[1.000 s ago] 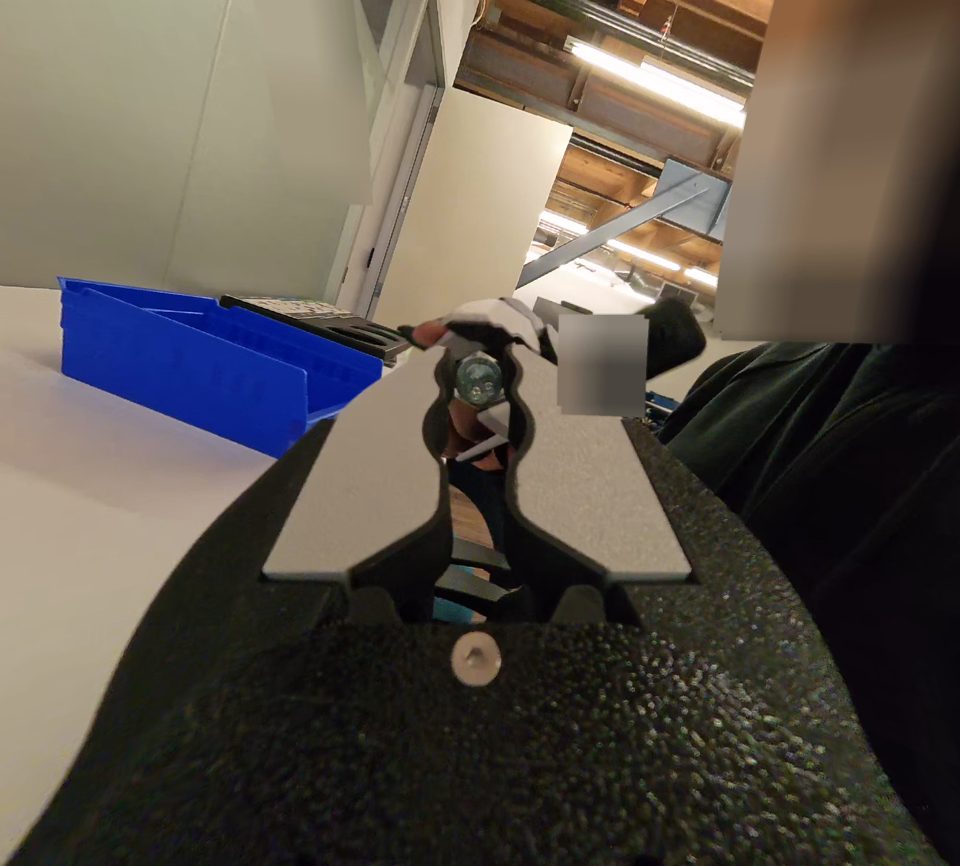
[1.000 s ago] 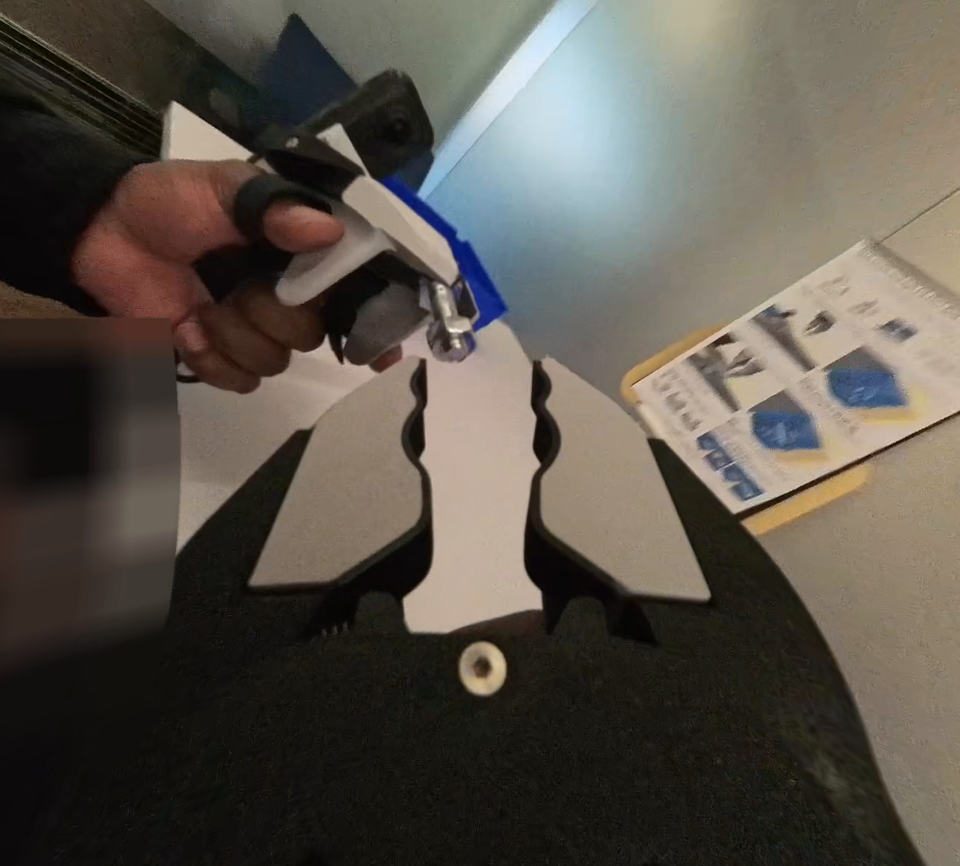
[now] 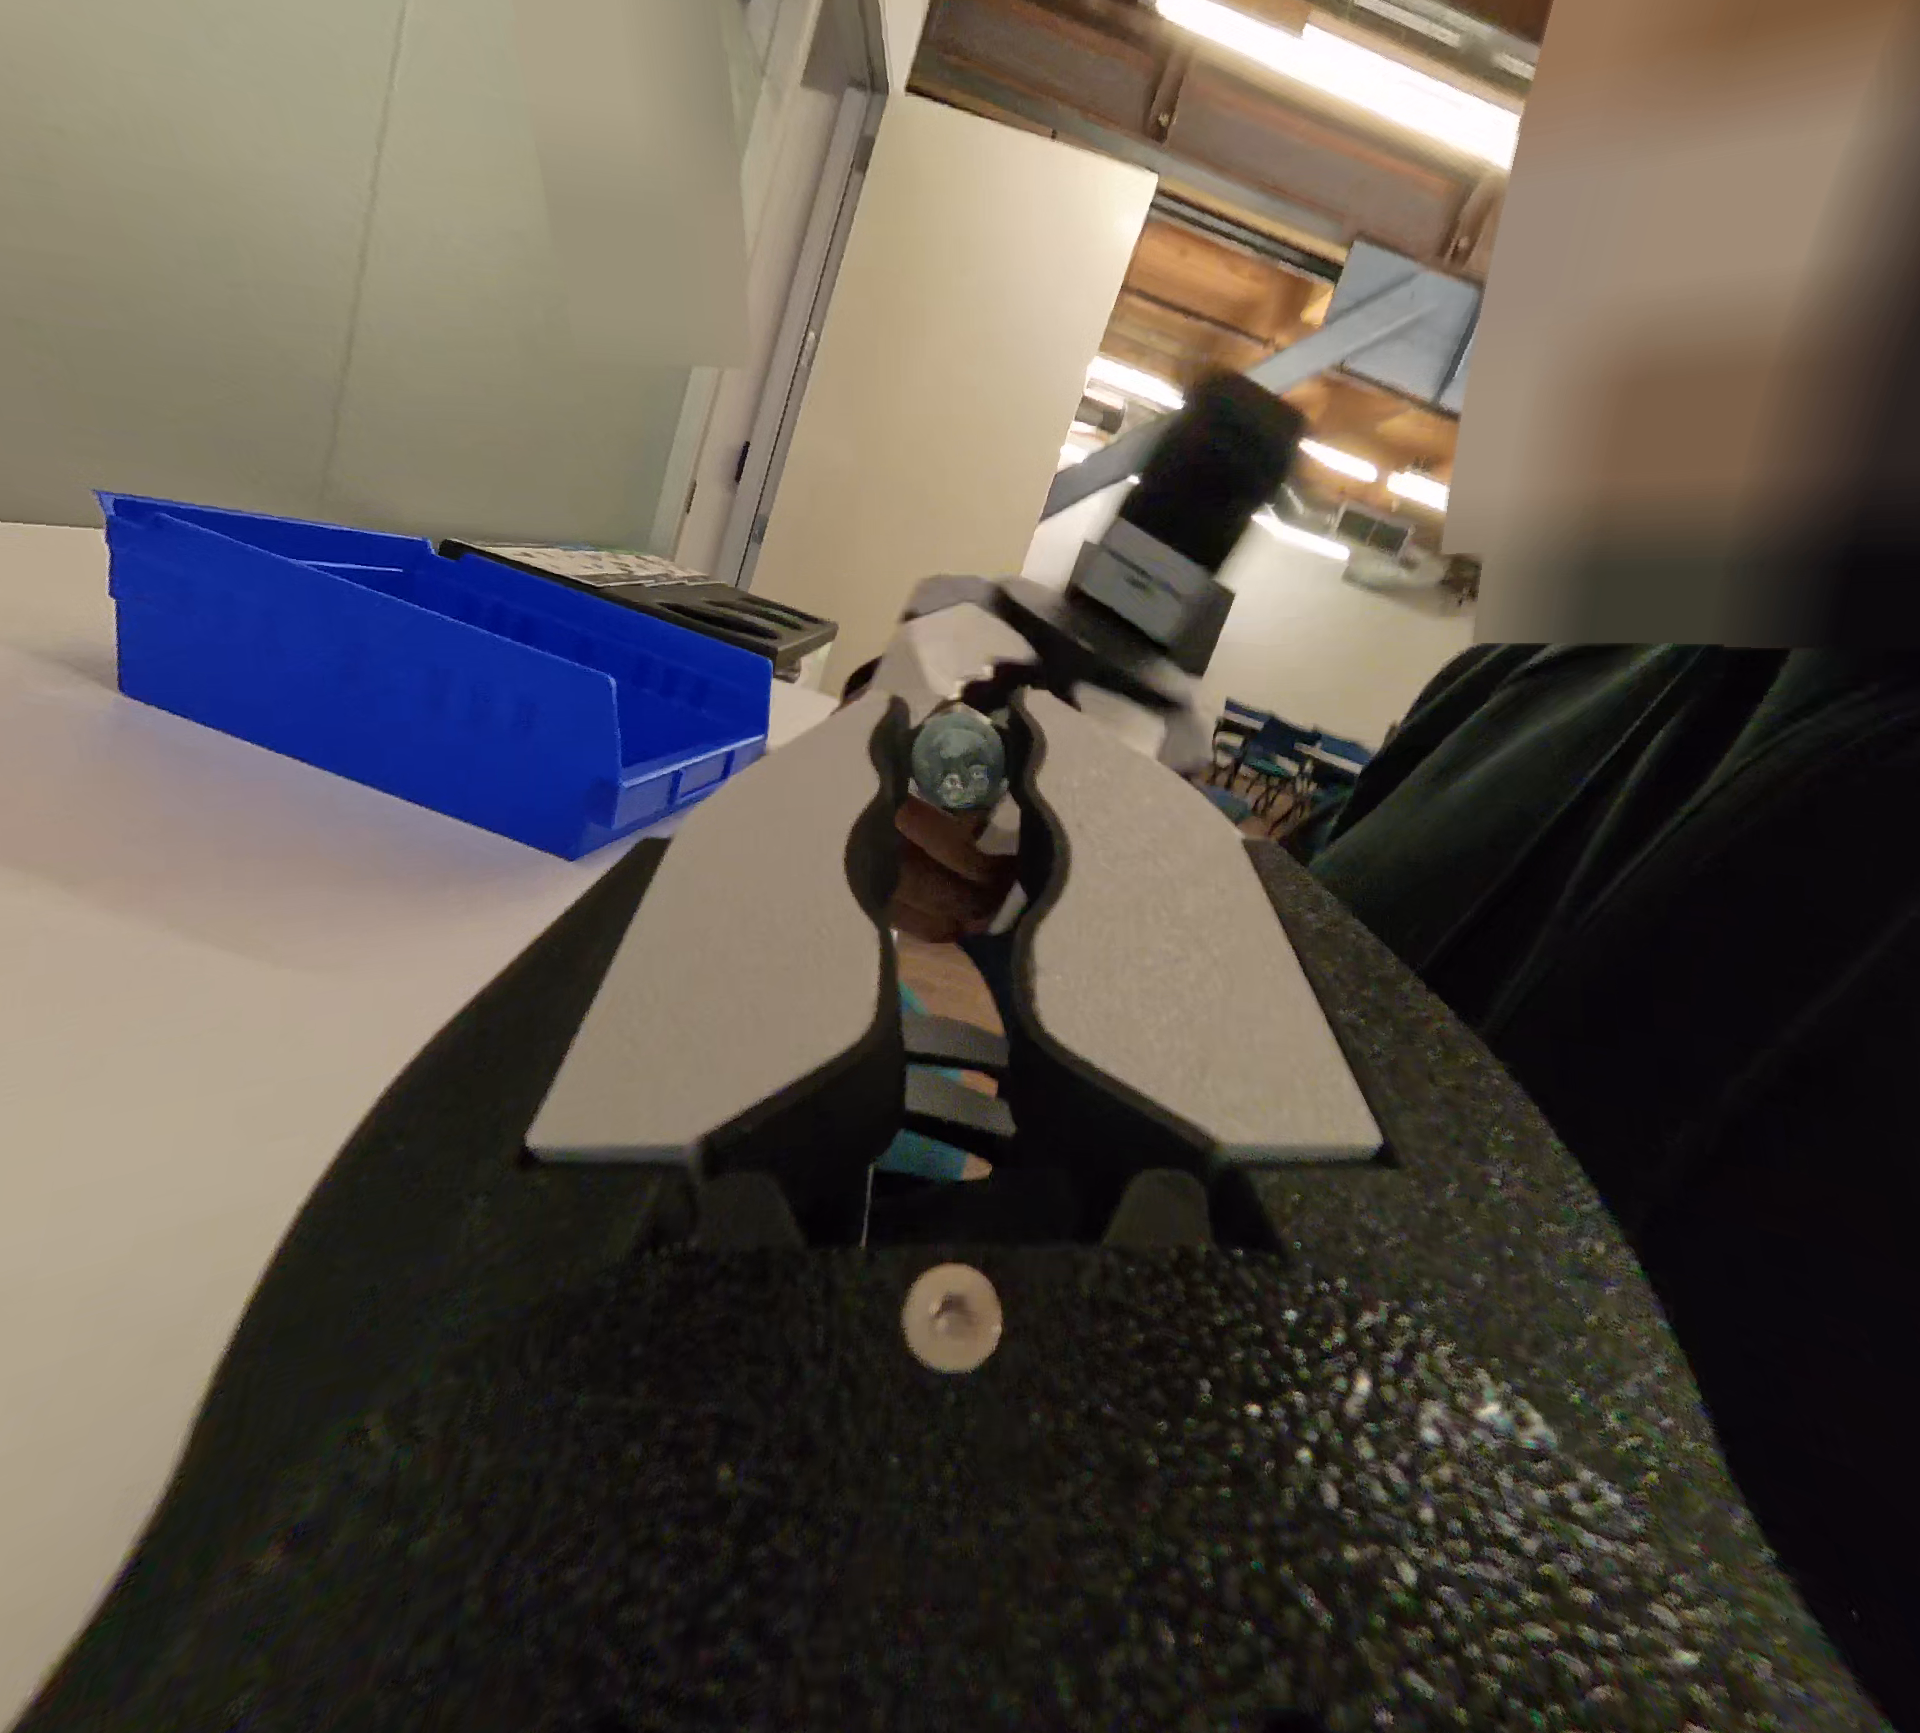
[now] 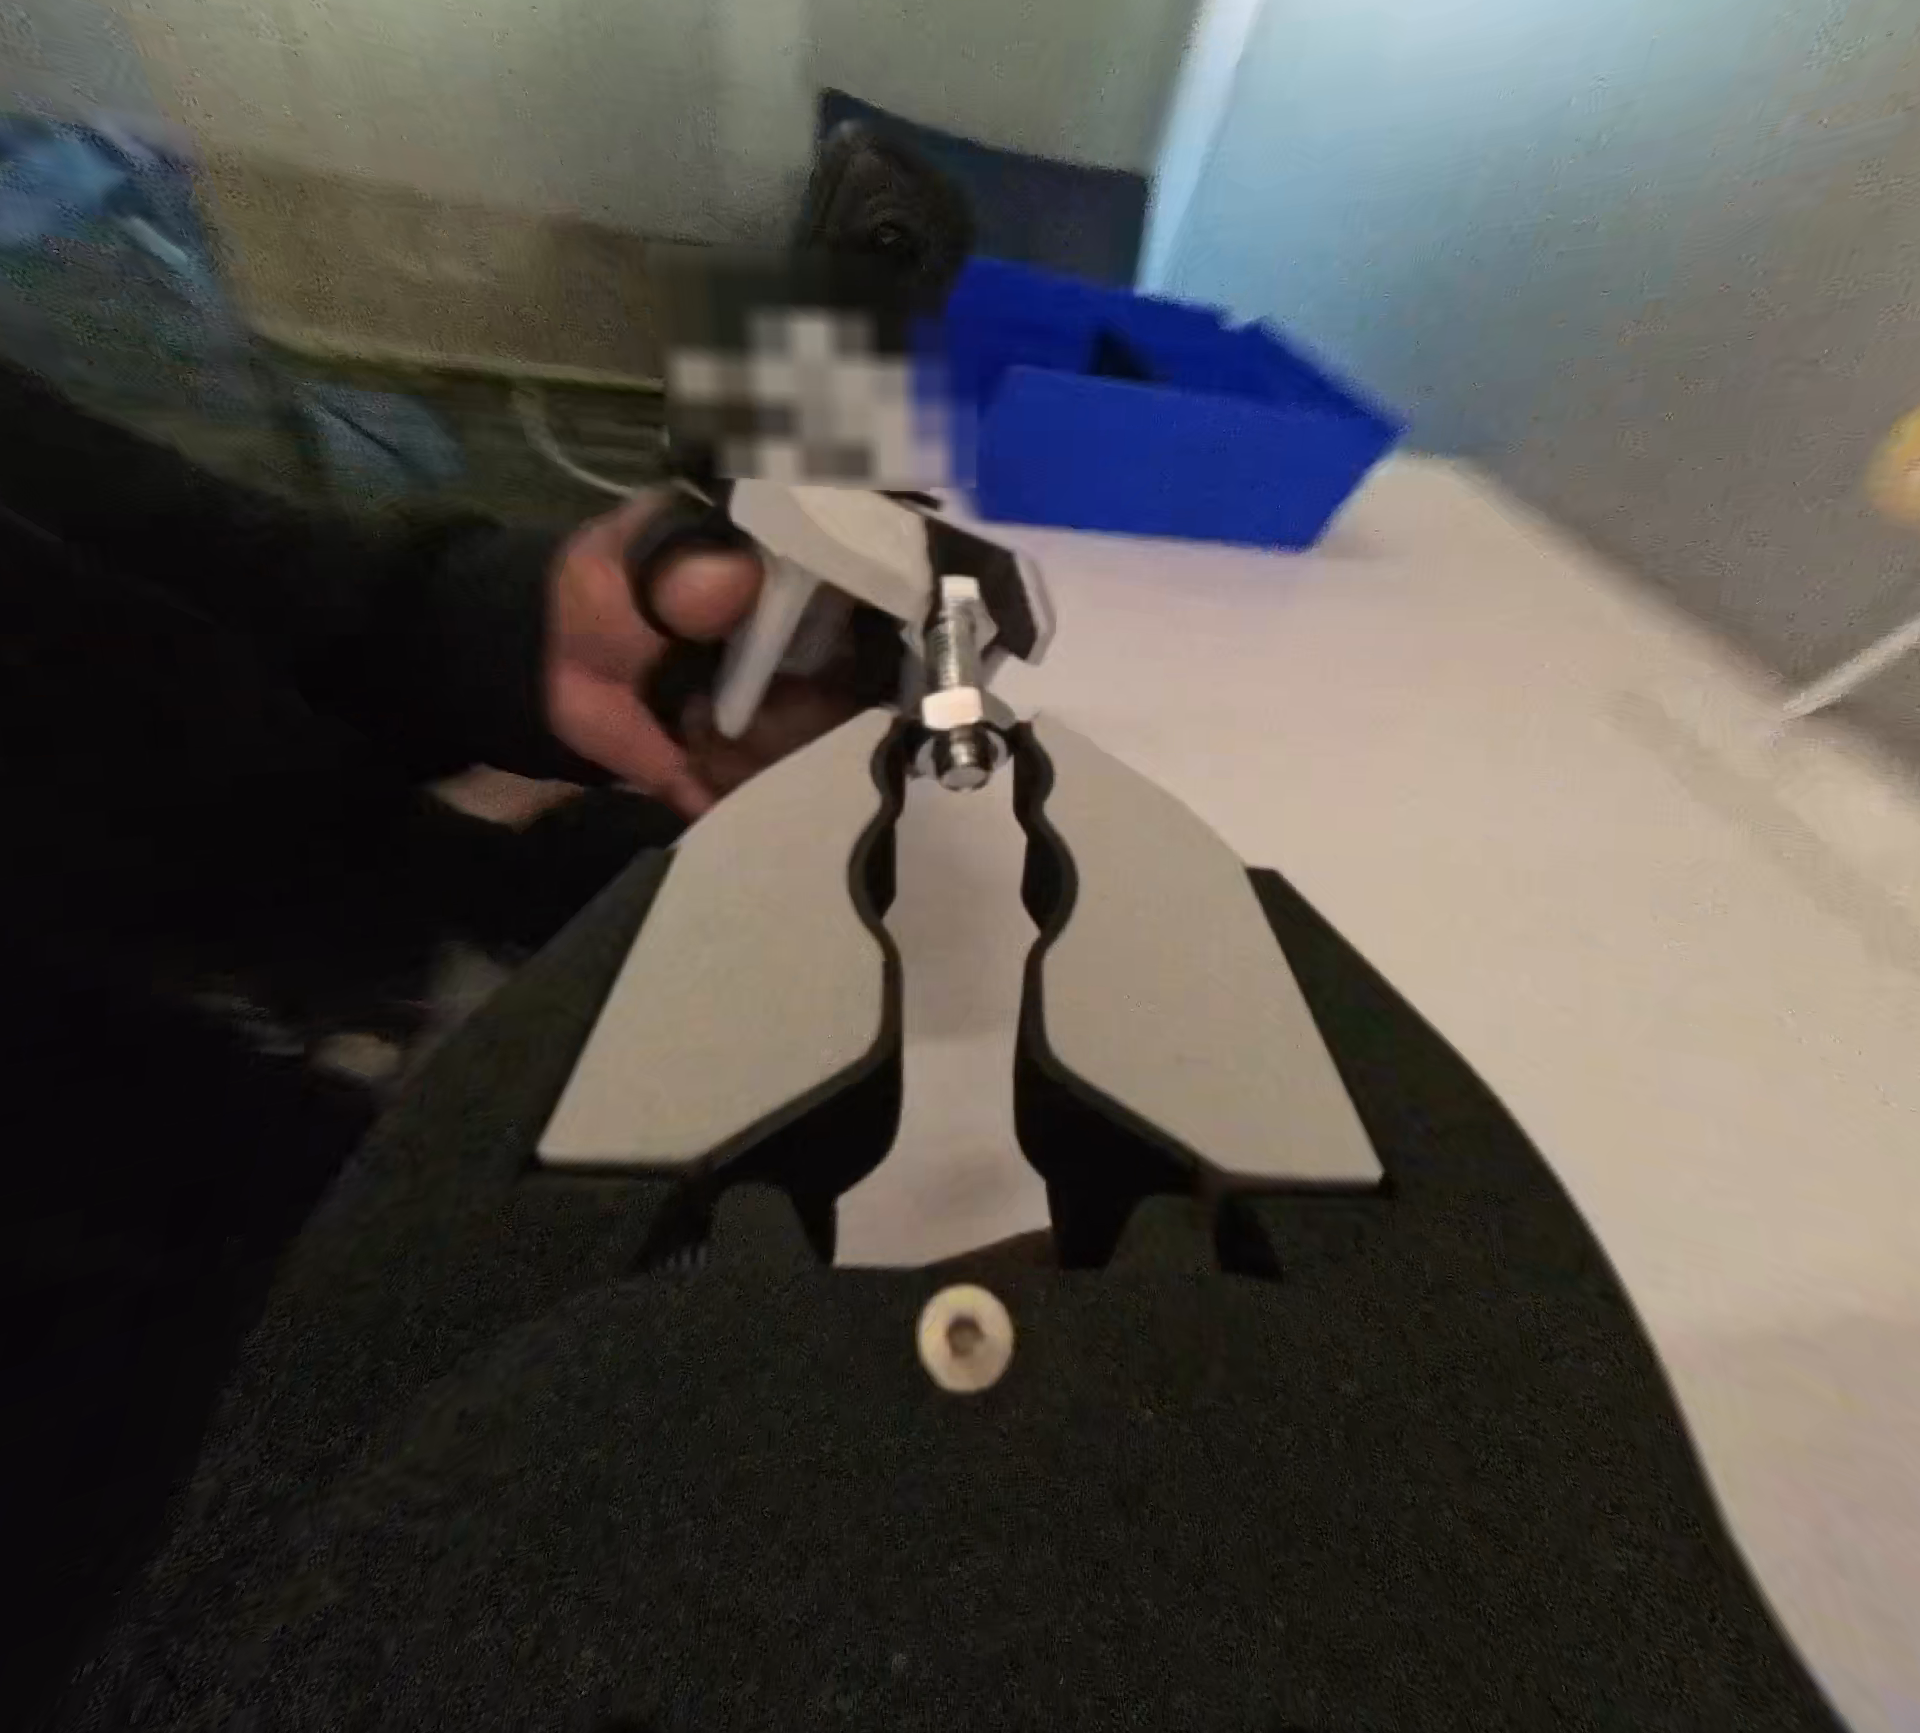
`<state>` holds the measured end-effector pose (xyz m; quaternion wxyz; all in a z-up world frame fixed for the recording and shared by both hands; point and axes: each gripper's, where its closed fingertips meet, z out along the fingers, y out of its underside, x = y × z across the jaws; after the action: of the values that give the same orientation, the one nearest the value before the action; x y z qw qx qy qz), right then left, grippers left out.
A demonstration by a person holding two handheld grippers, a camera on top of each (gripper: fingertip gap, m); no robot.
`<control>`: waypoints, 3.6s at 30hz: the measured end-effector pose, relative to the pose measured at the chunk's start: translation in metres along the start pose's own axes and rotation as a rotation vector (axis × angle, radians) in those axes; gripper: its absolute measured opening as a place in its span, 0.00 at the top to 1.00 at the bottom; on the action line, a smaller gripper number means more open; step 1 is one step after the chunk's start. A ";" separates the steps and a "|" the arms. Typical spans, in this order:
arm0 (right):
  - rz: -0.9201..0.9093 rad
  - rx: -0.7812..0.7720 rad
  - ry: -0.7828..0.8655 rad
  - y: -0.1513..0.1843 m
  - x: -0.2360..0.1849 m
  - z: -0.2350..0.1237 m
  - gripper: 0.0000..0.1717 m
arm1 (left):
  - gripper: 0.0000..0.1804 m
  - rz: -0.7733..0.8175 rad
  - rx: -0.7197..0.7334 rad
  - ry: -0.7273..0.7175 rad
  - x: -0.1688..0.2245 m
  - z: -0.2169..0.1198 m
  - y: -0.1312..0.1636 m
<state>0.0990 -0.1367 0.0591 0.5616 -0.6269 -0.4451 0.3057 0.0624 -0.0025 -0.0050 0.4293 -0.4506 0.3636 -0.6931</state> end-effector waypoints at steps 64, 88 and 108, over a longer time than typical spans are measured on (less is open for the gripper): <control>0.097 0.082 -0.043 -0.012 -0.016 -0.019 0.89 | 0.91 0.023 -0.016 -0.022 0.001 0.003 0.006; 0.389 0.179 -0.291 -0.034 -0.054 -0.042 0.72 | 0.91 0.003 0.063 0.023 0.011 0.006 0.002; 0.101 0.131 0.027 -0.033 -0.057 -0.058 0.76 | 0.90 -0.023 0.091 -0.013 0.003 0.005 0.005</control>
<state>0.1192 -0.2140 0.0948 0.5911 -0.6148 -0.3843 0.3536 0.0677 -0.0076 -0.0075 0.4435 -0.4392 0.3236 -0.7111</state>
